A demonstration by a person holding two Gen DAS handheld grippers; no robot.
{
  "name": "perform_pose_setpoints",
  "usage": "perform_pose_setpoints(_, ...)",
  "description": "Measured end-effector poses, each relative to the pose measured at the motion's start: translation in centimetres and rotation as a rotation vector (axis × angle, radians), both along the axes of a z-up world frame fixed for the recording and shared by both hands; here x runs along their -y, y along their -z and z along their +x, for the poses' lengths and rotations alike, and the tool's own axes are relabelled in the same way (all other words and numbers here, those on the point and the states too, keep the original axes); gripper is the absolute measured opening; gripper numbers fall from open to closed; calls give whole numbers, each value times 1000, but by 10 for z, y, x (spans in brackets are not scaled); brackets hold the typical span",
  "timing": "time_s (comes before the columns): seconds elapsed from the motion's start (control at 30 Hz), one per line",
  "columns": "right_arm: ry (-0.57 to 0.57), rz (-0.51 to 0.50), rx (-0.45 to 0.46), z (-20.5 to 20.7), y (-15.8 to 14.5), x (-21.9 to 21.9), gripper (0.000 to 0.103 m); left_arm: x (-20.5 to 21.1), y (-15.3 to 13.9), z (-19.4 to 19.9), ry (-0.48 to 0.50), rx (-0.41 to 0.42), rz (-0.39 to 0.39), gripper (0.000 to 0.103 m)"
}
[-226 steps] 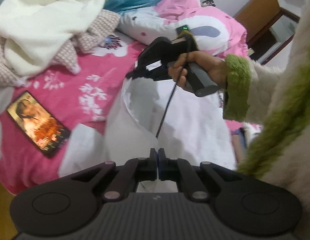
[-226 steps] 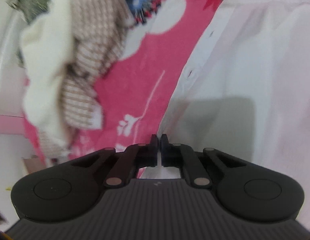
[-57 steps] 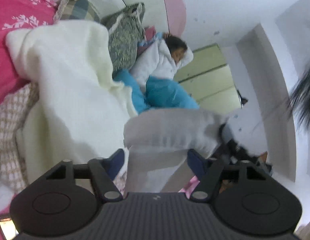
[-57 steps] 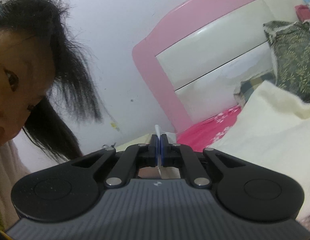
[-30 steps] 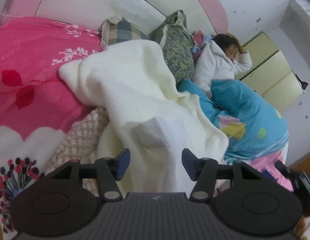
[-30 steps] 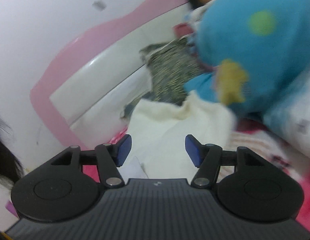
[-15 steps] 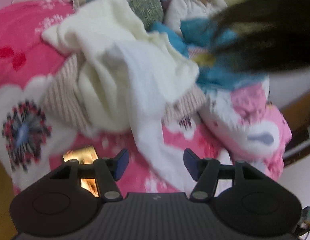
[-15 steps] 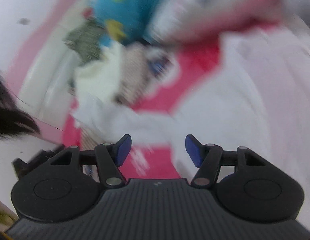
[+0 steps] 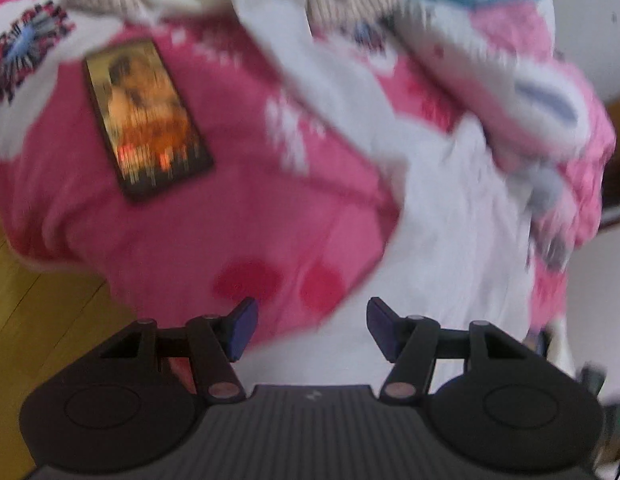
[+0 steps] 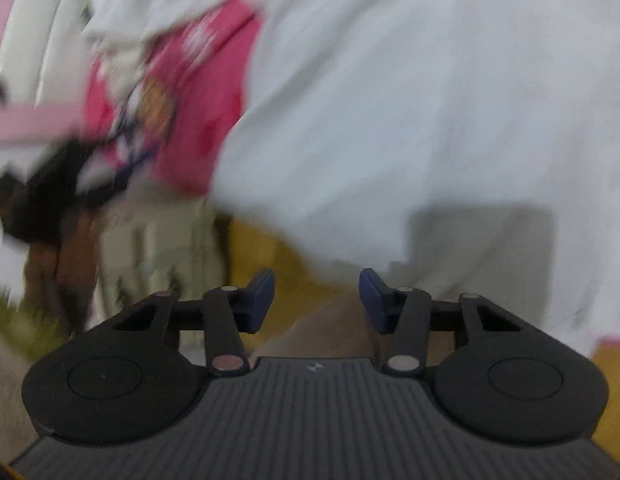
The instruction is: Fold clothes
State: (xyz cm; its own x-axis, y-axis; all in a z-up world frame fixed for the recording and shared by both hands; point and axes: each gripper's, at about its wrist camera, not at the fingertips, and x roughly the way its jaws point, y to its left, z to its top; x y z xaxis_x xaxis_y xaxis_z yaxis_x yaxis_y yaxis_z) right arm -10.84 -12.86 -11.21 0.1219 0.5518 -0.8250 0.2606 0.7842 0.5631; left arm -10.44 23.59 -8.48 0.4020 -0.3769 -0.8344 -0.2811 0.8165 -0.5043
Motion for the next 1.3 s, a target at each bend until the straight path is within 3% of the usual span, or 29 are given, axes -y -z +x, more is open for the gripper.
perform_pose_setpoints(0.23,68,-46,89,14,21,32,41,23,23,-29,53,-90,48,61)
perform_pose_setpoints(0.47,31,-37,32,31,52,19,24,26,30,-48,53,-143,61,61)
perform_pose_setpoints(0.63,7,-1,6,29,62,16,22,27,33,-59,45,-165,60,61)
perform_pose_setpoints(0.7,-5,8,-7,29,64,14,17,27,34,-64,42,-174,59,61)
perform_pose_setpoints(0.77,-20,19,-14,29,65,12,2,27,35,-68,34,-182,56,61)
perform_pose_setpoints(0.97,-75,43,27,30,37,11,1,26,31,-82,10,-181,18,60)
perform_pose_setpoints(1.07,-82,7,9,26,37,19,1,25,30,-83,7,-172,3,60)
perform_pose_setpoints(1.3,-8,19,-27,24,34,38,0,21,31,-79,-3,-130,-6,61)
